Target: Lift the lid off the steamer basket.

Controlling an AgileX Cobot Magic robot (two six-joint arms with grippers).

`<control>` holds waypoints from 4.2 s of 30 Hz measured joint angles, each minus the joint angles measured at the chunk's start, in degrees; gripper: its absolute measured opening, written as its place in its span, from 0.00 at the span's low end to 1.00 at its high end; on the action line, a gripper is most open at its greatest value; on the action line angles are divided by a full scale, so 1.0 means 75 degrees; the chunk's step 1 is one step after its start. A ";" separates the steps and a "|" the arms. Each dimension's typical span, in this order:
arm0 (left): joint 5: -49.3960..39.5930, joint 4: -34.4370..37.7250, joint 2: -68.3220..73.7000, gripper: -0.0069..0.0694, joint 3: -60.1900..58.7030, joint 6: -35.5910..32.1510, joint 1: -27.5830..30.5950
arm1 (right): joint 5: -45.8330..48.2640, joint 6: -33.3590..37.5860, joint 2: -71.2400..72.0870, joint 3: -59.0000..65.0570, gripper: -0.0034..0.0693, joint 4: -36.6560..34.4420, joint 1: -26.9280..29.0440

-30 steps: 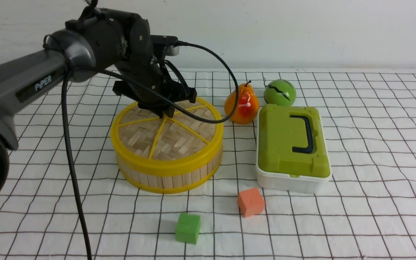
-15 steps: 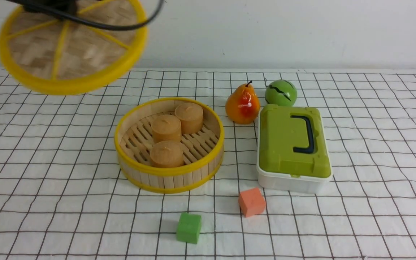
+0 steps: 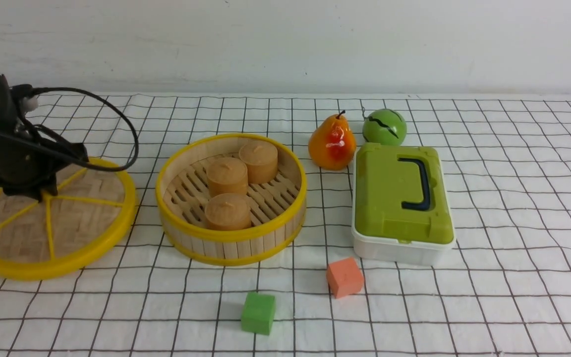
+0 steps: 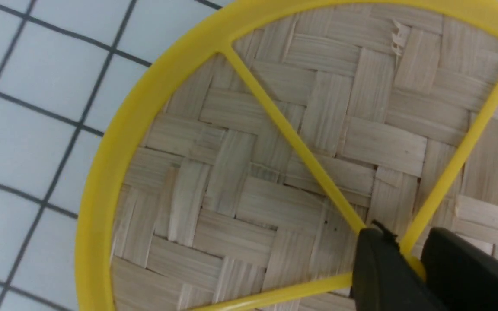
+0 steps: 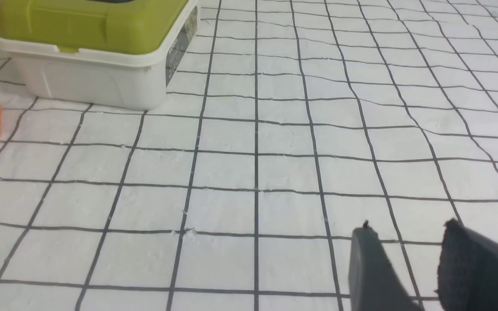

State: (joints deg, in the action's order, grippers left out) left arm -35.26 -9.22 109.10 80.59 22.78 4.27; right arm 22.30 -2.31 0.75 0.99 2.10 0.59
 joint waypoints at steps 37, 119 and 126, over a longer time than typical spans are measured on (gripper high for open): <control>0.1034 0.4849 -1.2406 0.07 -0.2255 -0.5489 -0.0033 | 0.0000 0.0000 0.0000 0.0000 0.38 0.0000 0.0000; 0.1731 0.1792 -1.4612 0.08 -1.0971 -0.2740 -0.1130 | 0.0000 0.0000 0.0000 0.0000 0.38 0.0000 0.0000; 0.1731 0.1792 -1.4612 0.09 -1.0971 -0.2740 -0.1130 | 0.0000 0.0000 0.0000 0.0000 0.38 0.0000 0.0000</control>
State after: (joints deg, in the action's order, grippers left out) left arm -22.28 4.22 -0.49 -1.69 2.23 -4.21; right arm 22.30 -2.31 0.75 0.99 2.10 0.59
